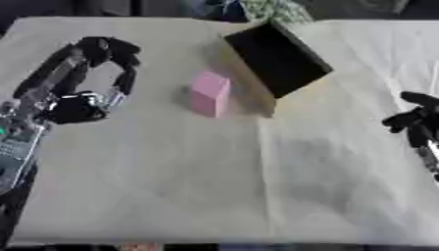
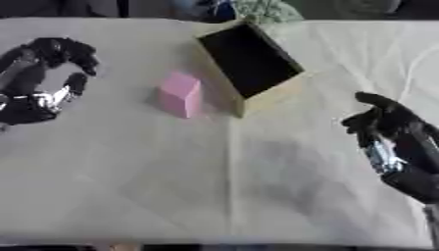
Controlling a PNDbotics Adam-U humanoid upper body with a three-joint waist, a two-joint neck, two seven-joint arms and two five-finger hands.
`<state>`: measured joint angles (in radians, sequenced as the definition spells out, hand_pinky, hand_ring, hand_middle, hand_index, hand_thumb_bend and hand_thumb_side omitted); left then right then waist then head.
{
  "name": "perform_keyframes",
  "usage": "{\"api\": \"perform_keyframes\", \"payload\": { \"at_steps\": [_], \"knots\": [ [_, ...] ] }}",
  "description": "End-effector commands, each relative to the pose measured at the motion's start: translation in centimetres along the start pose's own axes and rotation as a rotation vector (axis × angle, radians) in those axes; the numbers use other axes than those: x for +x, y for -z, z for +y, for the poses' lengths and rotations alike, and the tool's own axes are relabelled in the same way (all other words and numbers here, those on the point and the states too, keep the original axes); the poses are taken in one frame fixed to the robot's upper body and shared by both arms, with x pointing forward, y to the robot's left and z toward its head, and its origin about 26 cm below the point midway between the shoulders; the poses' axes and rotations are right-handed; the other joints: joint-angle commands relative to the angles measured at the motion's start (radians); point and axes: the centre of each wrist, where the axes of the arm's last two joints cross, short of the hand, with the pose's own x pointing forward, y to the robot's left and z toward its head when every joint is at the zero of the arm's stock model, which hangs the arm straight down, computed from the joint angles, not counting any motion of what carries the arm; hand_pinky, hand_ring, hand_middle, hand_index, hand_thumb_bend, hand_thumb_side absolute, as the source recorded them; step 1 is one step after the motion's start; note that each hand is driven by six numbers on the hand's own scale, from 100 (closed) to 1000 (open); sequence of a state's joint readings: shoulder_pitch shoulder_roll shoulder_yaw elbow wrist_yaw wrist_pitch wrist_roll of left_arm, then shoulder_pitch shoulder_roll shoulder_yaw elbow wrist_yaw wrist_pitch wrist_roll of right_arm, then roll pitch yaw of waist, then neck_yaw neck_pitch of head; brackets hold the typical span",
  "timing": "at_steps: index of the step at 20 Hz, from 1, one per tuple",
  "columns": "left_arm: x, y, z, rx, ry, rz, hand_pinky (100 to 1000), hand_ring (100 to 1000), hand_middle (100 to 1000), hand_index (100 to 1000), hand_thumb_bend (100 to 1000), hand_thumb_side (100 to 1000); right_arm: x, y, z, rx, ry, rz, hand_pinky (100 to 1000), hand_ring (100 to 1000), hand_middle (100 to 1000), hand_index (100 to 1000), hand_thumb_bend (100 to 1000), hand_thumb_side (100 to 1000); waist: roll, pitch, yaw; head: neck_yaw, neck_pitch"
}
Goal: Pick up objects on the table and place them in the box.
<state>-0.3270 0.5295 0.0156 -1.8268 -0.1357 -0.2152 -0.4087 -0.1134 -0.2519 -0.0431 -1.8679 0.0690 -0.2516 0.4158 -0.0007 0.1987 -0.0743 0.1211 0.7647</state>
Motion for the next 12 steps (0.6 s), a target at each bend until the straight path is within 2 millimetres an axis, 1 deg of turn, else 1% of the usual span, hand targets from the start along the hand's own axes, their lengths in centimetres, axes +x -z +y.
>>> {"api": "perform_keyframes", "payload": {
  "at_steps": [1, 3, 4, 7, 9, 12],
  "knots": [
    [0.5, 0.4, 2.1, -0.061, 0.123, -0.001, 832, 675, 676, 854, 282, 452, 0.5, 0.1, -0.5, 0.004, -0.026, -0.009, 765, 705, 523, 914, 100, 561, 0.004, -0.017, -0.003, 0.001, 0.005],
    [0.8, 0.9, 3.1, -0.103, 0.188, -0.002, 837, 691, 689, 874, 339, 447, 0.5, 0.1, -0.5, 0.006, -0.026, -0.008, 765, 705, 523, 914, 100, 561, 0.006, -0.018, -0.006, -0.001, 0.005],
    [0.9, 1.2, 3.5, -0.127, 0.217, -0.003, 838, 696, 694, 880, 353, 445, 0.4, 0.0, -0.5, 0.007, -0.027, -0.007, 765, 705, 523, 914, 100, 561, 0.007, -0.019, -0.007, -0.001, 0.005],
    [1.3, 2.1, 4.9, -0.208, 0.311, -0.013, 837, 711, 707, 900, 424, 410, 0.4, 0.0, -0.5, 0.011, -0.028, -0.004, 765, 704, 523, 914, 100, 561, 0.010, -0.021, -0.013, -0.002, 0.005],
    [1.5, 2.7, 5.6, -0.262, 0.366, -0.021, 838, 719, 714, 907, 459, 407, 0.4, -0.1, -0.5, 0.014, -0.028, -0.002, 765, 704, 523, 914, 100, 561, 0.012, -0.023, -0.016, -0.002, 0.005],
    [1.8, 4.0, 6.7, -0.346, 0.446, -0.029, 844, 740, 735, 928, 539, 401, 0.4, -0.1, -0.5, 0.022, -0.028, -0.002, 765, 704, 523, 915, 100, 561, 0.015, -0.025, -0.020, -0.002, 0.005]
  ]
}}
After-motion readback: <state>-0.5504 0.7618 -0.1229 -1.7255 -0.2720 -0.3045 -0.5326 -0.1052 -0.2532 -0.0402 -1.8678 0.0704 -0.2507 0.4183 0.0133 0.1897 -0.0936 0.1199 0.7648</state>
